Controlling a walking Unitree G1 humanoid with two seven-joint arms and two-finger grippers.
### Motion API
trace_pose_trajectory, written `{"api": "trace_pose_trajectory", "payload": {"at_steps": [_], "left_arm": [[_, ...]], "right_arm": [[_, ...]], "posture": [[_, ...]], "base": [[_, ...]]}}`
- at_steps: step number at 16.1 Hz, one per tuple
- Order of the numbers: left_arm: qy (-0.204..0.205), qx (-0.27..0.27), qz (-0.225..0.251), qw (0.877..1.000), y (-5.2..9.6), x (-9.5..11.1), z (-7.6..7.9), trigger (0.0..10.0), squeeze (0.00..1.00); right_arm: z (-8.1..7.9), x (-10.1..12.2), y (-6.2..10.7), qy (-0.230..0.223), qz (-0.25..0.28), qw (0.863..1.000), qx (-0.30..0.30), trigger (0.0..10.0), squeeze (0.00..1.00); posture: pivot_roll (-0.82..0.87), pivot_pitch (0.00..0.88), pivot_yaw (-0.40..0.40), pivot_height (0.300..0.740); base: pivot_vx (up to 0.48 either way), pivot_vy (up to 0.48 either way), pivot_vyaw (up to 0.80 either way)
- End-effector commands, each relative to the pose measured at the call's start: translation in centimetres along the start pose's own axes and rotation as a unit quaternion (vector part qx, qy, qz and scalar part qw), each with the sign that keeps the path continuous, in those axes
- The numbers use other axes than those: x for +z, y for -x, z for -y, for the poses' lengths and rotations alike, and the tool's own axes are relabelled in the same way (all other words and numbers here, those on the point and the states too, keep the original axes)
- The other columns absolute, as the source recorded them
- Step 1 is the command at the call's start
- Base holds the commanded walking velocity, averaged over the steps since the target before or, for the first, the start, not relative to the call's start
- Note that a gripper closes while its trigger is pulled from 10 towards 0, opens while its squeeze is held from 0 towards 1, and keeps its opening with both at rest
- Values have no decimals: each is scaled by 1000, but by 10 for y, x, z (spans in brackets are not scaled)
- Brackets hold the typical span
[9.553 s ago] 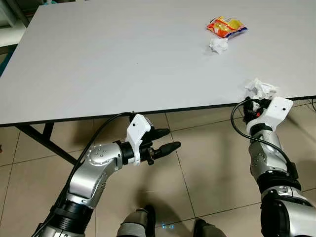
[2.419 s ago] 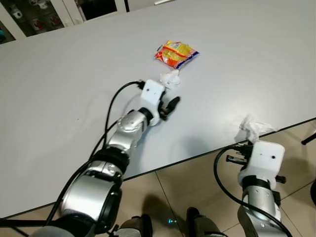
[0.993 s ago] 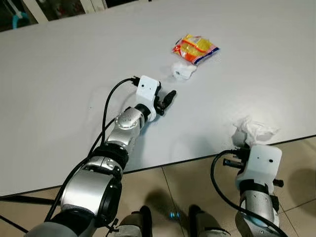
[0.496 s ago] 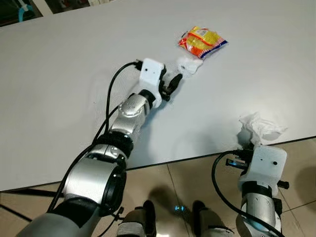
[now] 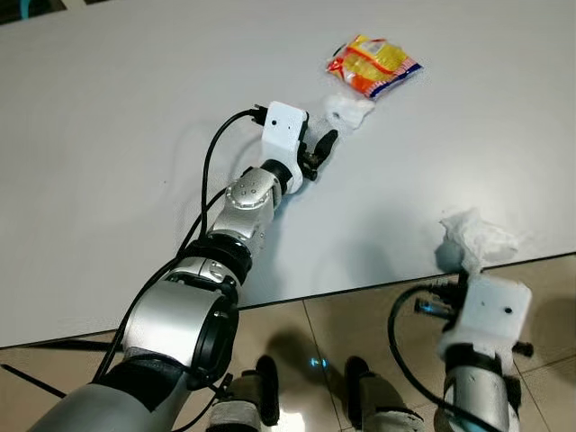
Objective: Picking trash to rubbish bin
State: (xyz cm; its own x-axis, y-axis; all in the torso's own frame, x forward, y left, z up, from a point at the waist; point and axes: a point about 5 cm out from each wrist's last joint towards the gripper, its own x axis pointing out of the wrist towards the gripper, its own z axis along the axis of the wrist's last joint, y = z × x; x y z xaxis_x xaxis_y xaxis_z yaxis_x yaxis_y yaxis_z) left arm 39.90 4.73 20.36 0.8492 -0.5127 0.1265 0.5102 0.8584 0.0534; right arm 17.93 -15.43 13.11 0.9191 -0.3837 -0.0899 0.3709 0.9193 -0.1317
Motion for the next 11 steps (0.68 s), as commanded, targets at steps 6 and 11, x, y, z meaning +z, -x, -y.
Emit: {"api": "trace_pose_trajectory", "payload": {"at_steps": [6, 11], "left_arm": [[14, 8, -23, 1000, 5, -14, 0, 10000, 0], [30, -17, -20, 999, 0, -14, 17, 10000, 0]], "right_arm": [[-13, -7, 7, -17, -37, 999, 17, 10000, 0], [-13, -7, 8, -15, -39, 999, 14, 10000, 0]], "posture": [[-97, 353, 97, 740], [-113, 357, 103, 740]], "base": [[0, 0, 0], [0, 0, 0]]}}
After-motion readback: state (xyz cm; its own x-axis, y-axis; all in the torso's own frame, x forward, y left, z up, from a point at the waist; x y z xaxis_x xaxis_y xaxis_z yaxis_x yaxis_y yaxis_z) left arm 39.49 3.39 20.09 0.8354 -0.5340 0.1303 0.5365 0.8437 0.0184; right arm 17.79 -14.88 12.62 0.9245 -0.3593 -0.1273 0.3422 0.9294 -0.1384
